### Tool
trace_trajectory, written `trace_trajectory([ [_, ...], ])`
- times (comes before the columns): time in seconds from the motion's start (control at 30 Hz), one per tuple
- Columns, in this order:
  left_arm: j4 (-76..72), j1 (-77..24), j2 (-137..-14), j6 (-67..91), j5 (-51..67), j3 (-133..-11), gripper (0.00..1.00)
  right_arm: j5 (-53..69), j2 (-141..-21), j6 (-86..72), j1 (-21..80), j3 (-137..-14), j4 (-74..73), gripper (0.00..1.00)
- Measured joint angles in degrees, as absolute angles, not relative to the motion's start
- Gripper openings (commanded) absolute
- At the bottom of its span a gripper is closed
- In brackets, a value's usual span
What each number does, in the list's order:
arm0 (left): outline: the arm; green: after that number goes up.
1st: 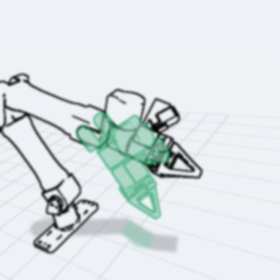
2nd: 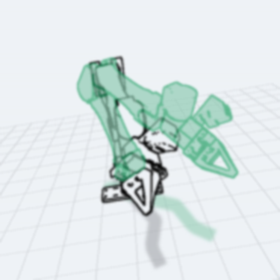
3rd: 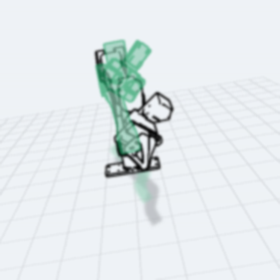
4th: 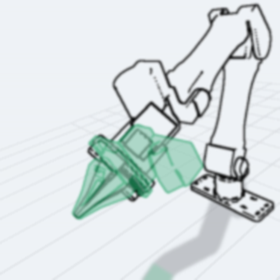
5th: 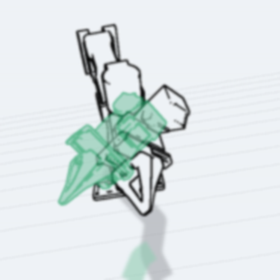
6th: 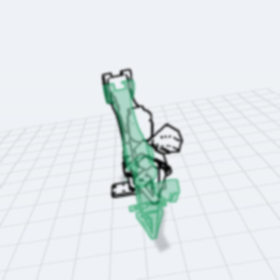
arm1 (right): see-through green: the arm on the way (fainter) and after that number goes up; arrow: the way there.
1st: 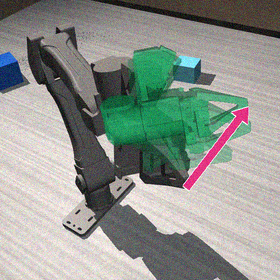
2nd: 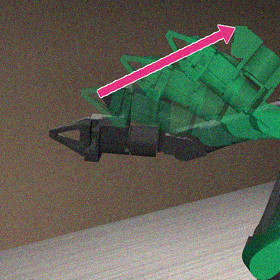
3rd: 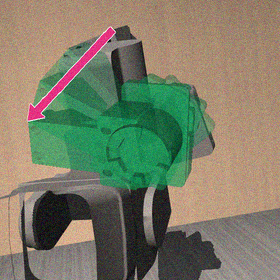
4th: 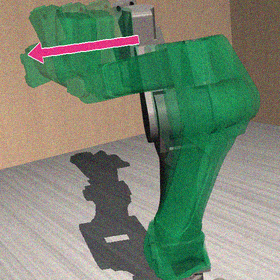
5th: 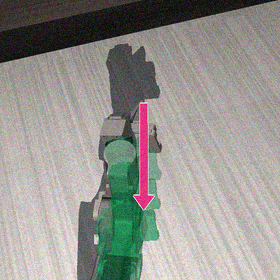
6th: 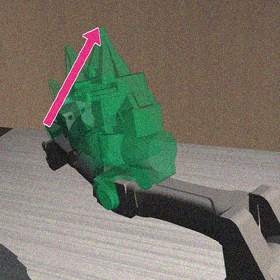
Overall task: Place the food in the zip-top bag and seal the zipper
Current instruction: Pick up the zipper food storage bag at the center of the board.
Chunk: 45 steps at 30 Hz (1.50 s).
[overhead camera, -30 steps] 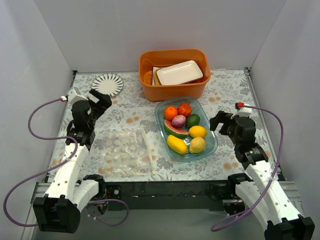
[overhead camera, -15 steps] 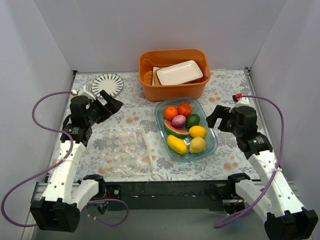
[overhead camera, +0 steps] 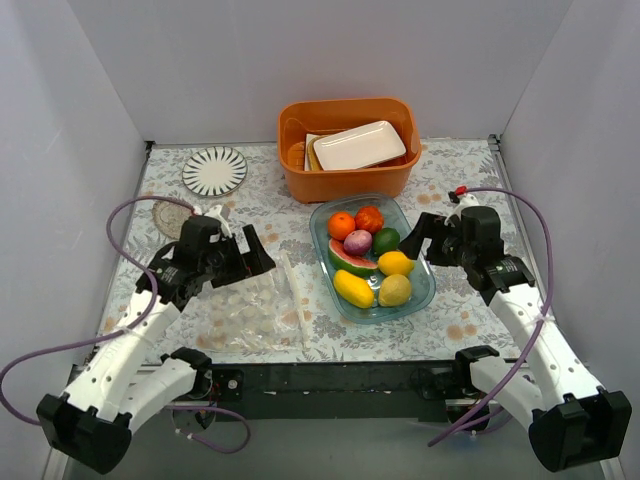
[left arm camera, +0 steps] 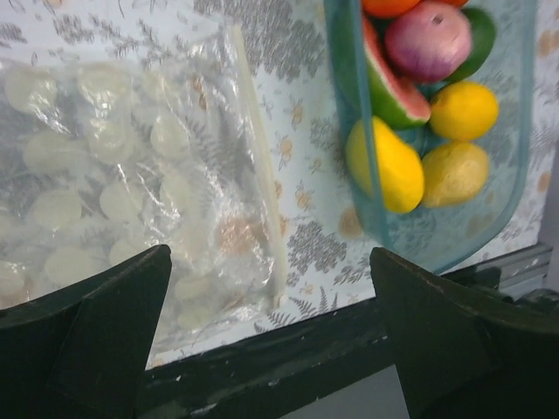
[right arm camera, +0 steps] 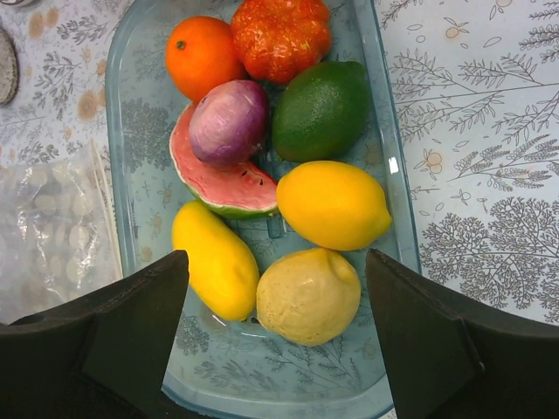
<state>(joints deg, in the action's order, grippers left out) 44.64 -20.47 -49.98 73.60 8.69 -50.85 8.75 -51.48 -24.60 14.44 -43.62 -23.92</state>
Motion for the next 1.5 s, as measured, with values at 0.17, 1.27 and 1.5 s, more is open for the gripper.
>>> trace_trajectory([
  [0.17, 46.46, -29.52, -57.01, 76.36, 1.13, -49.98, 0.98, 8.8, -52.77, -25.17, 14.74, -45.76, -24.03, 0.89],
  [1.27, 49.34, -47.11, -76.03, 96.57, -18.65, -52.93, 0.89, 11.11, -56.38, -18.41, 14.76, -54.59, -32.23, 0.91],
  [1.5, 49.39, -47.11, -80.18, 98.54, -19.53, -52.93, 0.78, 12.05, -56.95, -17.72, 14.76, -54.68, -33.26, 0.91],
])
